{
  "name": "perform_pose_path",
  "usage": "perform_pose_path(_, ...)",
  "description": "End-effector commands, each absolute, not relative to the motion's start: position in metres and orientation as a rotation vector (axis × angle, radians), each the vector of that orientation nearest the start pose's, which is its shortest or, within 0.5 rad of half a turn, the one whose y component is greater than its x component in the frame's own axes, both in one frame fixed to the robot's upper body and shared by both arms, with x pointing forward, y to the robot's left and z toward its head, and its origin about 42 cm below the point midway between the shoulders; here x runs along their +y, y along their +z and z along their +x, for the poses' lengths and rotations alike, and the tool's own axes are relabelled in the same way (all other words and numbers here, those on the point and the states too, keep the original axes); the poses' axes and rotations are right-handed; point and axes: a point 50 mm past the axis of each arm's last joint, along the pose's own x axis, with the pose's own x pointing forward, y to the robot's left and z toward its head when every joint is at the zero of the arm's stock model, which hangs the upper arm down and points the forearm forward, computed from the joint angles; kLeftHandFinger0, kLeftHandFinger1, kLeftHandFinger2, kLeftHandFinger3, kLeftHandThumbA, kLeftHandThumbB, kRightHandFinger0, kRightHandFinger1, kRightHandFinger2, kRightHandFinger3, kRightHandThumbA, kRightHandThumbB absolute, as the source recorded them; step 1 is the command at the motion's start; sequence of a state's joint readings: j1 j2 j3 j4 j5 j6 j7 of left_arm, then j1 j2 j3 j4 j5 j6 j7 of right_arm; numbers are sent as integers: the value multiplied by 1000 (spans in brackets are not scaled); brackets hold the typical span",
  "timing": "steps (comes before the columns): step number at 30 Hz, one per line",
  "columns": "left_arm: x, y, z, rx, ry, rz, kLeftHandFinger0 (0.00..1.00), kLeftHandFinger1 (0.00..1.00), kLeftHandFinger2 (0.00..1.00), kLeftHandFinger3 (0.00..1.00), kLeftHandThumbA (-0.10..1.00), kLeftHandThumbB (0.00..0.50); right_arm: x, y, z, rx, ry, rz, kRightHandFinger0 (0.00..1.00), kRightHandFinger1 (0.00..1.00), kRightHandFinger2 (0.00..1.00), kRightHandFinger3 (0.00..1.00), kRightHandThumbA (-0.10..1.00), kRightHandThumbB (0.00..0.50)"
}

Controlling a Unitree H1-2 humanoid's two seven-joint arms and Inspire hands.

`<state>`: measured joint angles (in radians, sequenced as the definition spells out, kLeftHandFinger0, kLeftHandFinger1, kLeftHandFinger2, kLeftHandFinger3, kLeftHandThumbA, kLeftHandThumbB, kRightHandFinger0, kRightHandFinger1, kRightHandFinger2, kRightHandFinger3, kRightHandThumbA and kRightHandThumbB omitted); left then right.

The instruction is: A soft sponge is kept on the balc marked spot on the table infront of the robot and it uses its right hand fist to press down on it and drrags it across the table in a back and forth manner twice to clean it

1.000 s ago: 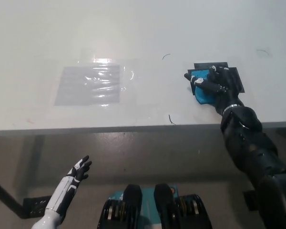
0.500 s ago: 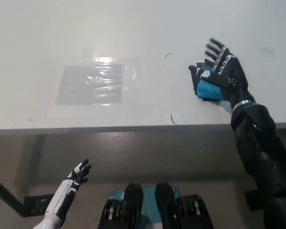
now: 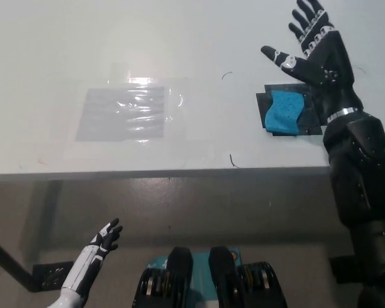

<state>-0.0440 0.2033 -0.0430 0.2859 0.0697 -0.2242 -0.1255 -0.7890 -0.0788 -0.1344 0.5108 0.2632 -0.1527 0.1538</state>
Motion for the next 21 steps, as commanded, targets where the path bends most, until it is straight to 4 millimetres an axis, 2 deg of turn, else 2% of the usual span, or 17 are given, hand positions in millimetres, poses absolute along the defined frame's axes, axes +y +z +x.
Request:
perform_pose_path(1,276,67,296,-56,-184,293,1000,1000,1000,1000,1000,494,-167,437,290,-1185,639,55,1000,1000,1000,1000,1000,494)
perform_pose_path(4,277,68,297,-57,-182,293,1000,1000,1000,1000,1000,500,-161,377,263,-1171,534,82,1000,1000,1000,1000,1000,498)
perform_pose_path(5,276,68,296,-56,-182,291,1000,1000,1000,1000,1000,500,-162,359,255,-1129,536,96,1000,1000,1000,1000,1000,486)
perform_pose_path(6,276,67,297,-55,-181,288,1000,1000,1000,1000,1000,500,-163,344,250,-1103,535,103,1000,1000,1000,1000,1000,443)
perform_pose_path(7,276,68,297,-53,-181,285,1000,1000,1000,1000,1000,500,-163,332,246,-1089,531,106,1000,1000,1000,1000,1000,429)
perform_pose_path(8,276,67,296,-55,-185,281,1000,1000,1000,1000,1000,500,-164,307,234,-1022,514,115,1000,1000,1000,1000,1000,424)
perform_pose_path(10,277,68,299,-60,-182,277,1000,1000,1000,1000,1000,500,-167,283,223,-950,487,146,1000,1000,1000,1000,1000,426)
perform_pose_path(12,277,68,299,-61,-182,279,1000,1000,1000,1000,1000,500,-173,260,211,-857,441,158,1000,1000,1000,1000,1000,466)
perform_pose_path(14,276,68,301,-66,-188,281,1000,1000,1000,1000,1000,500,-181,241,201,-779,402,156,1000,1000,1000,1000,1000,474)
perform_pose_path(17,277,68,300,-61,-180,270,1000,1000,1000,1000,1000,500,-194,198,199,-627,335,130,1000,1000,1000,1000,1000,500)
perform_pose_path(19,278,67,299,-59,-175,269,1000,1000,1000,1000,1000,497,-198,174,203,-566,304,100,1000,1000,1000,1000,1000,474)
perform_pose_path(21,279,67,301,-56,-170,265,1000,1000,1000,1000,1000,500,-203,149,208,-492,257,48,1000,1000,1000,1000,1000,482)
